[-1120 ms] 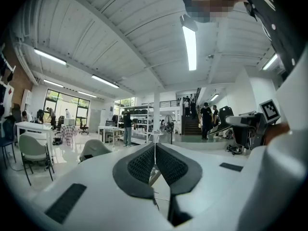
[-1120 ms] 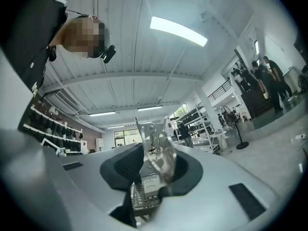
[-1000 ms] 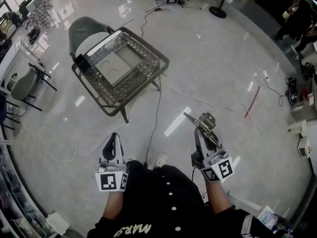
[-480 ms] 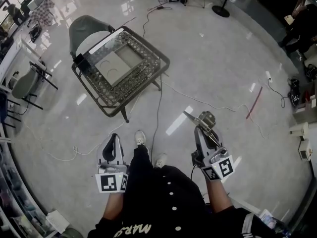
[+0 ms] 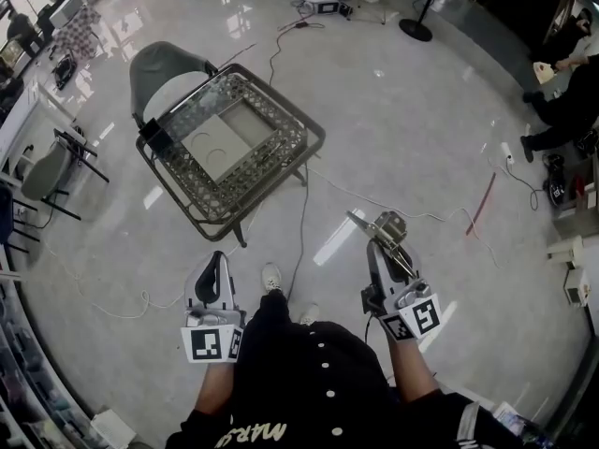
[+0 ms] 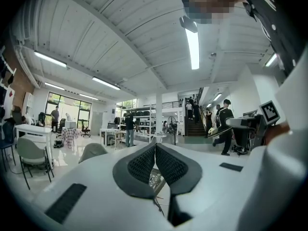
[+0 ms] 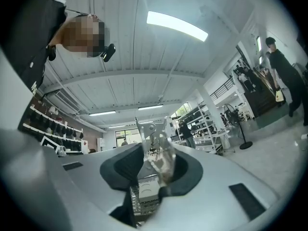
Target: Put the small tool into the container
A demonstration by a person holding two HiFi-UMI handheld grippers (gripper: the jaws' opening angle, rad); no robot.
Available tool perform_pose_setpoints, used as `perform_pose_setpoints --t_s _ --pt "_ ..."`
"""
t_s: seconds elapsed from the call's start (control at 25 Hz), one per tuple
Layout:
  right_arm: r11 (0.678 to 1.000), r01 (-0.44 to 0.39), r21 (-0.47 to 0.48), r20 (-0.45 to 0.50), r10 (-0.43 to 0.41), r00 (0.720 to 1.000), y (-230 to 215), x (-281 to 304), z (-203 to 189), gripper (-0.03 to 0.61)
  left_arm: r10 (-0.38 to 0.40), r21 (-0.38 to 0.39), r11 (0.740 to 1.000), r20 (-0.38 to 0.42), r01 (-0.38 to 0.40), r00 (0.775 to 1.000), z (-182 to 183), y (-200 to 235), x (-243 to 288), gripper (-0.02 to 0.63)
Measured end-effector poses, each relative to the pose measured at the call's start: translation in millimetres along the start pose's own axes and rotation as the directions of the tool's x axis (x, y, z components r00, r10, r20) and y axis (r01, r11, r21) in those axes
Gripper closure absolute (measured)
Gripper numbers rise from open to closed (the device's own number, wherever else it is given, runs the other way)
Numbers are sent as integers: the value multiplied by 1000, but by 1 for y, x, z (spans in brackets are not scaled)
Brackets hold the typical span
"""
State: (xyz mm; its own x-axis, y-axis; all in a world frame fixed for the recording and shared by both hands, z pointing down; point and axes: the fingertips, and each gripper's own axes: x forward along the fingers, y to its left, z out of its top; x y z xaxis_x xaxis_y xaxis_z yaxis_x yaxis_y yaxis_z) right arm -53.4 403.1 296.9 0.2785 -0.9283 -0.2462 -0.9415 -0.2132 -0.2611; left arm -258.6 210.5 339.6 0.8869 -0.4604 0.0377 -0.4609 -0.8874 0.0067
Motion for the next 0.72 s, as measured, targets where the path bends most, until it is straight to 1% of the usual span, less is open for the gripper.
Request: perform_pose_setpoints --t_s 0.32,0.52,0.72 --pt "1000 10 -13 2 -10 1000 -6 50 -5 460 -7 -7 1000 -5 7 1000 0 36 41 583" --pt "999 33 -38 -22 -34 999 -16 74 -17 460 -24 -9 1000 -7 24 1000 -1 55 69 583" --pt "998 42 -46 -4 -42 999 -19 100 -15 460 -42 -10 999 1 42 999 2 70 94 583"
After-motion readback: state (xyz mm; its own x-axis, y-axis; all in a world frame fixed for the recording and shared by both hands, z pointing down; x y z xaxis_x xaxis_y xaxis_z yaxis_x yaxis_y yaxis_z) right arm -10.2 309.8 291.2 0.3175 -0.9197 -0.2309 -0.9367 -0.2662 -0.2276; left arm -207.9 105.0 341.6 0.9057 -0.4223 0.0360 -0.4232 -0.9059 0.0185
